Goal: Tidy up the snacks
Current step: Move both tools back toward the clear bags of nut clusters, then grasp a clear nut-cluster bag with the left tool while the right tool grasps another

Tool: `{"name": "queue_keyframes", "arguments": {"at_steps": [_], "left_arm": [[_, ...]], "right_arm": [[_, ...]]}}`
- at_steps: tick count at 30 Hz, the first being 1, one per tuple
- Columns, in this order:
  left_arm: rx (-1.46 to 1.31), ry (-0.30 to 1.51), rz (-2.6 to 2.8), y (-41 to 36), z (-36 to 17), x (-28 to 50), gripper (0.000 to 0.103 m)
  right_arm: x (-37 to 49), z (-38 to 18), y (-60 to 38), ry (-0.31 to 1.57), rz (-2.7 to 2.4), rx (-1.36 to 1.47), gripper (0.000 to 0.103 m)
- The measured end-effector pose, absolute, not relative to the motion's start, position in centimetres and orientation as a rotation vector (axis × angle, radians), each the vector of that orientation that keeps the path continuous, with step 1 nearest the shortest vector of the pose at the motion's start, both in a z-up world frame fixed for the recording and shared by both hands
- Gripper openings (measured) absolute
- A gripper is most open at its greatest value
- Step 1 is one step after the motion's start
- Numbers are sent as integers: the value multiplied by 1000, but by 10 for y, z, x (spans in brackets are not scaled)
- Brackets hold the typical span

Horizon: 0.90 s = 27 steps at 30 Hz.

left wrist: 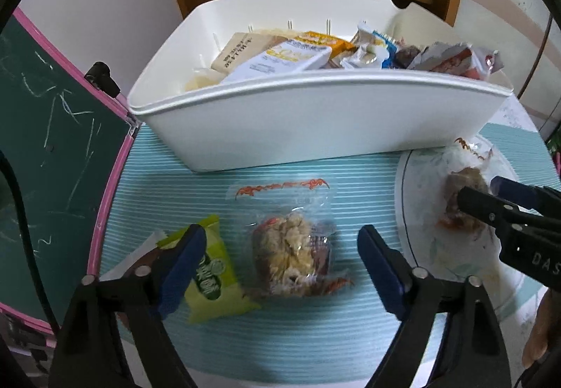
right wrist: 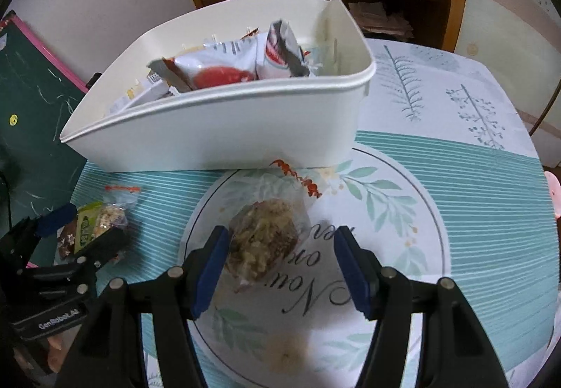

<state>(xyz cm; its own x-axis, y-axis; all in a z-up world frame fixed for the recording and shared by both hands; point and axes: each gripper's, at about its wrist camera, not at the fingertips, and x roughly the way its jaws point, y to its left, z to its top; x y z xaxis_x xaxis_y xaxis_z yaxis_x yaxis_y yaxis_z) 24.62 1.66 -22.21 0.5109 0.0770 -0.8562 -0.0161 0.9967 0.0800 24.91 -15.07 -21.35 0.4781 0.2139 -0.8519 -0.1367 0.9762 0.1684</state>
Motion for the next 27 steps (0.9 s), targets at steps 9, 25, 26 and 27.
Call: {"name": "queue_keyframes", "arguments": {"at_steps": [9, 25, 26, 27], "left_arm": [[-3, 1082, 54, 24, -239, 257, 67], [-50, 1080, 70, 19, -236, 246, 51], [-53, 1082, 68, 18, -236, 244, 50], [-58, 1085, 61, 19, -236, 241, 50]], "right_arm": [[245, -225, -132, 1015, 237, 3, 62], [219, -219, -122, 953, 267, -90, 49], [218, -217, -122, 948, 269, -92, 48], [216, -214, -122, 942, 273, -93, 46]]}}
